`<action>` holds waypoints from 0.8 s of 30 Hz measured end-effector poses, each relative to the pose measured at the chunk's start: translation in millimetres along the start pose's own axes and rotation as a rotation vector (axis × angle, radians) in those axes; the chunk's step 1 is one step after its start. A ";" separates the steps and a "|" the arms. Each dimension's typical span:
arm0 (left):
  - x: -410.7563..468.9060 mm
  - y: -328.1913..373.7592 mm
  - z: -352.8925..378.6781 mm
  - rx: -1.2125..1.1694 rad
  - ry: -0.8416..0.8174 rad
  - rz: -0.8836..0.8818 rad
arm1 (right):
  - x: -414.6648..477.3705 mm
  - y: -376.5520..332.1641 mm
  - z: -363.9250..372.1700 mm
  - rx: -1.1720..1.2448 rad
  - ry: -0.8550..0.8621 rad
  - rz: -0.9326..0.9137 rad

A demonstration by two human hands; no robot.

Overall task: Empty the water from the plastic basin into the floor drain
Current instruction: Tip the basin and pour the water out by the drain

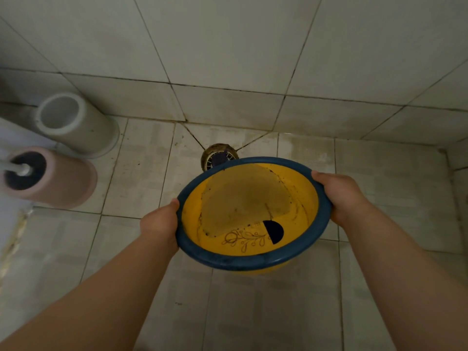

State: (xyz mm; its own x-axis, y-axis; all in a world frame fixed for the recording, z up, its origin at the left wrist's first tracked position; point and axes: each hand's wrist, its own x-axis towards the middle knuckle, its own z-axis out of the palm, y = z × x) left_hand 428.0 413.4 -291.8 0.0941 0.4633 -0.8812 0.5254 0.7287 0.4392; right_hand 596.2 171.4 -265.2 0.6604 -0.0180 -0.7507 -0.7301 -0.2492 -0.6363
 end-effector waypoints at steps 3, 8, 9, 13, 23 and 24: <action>-0.1 0.5 -0.9 0.002 -0.005 -0.006 | -0.4 0.5 0.9 0.005 -0.003 -0.004; -1.2 1.5 -1.7 -0.001 0.011 -0.006 | -0.3 1.1 0.5 0.013 -0.005 -0.008; -2.3 1.3 -1.5 0.004 0.016 -0.006 | -0.3 1.5 0.4 0.011 -0.005 -0.006; -2.7 0.4 0.0 0.017 0.036 -0.001 | 0.6 2.7 -0.5 0.008 -0.004 -0.009; -7.7 2.3 -2.2 0.032 0.044 0.012 | 1.3 5.6 -1.3 0.007 -0.007 -0.016; -7.9 2.1 -2.6 0.031 0.045 0.013 | 1.2 6.0 -1.4 0.008 -0.010 -0.017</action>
State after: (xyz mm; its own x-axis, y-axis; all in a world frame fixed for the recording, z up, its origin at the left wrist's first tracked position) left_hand 426.2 412.6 -283.5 0.0637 0.4955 -0.8663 0.5506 0.7066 0.4446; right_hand 592.9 168.5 -269.6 0.6709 -0.0043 -0.7415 -0.7202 -0.2421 -0.6502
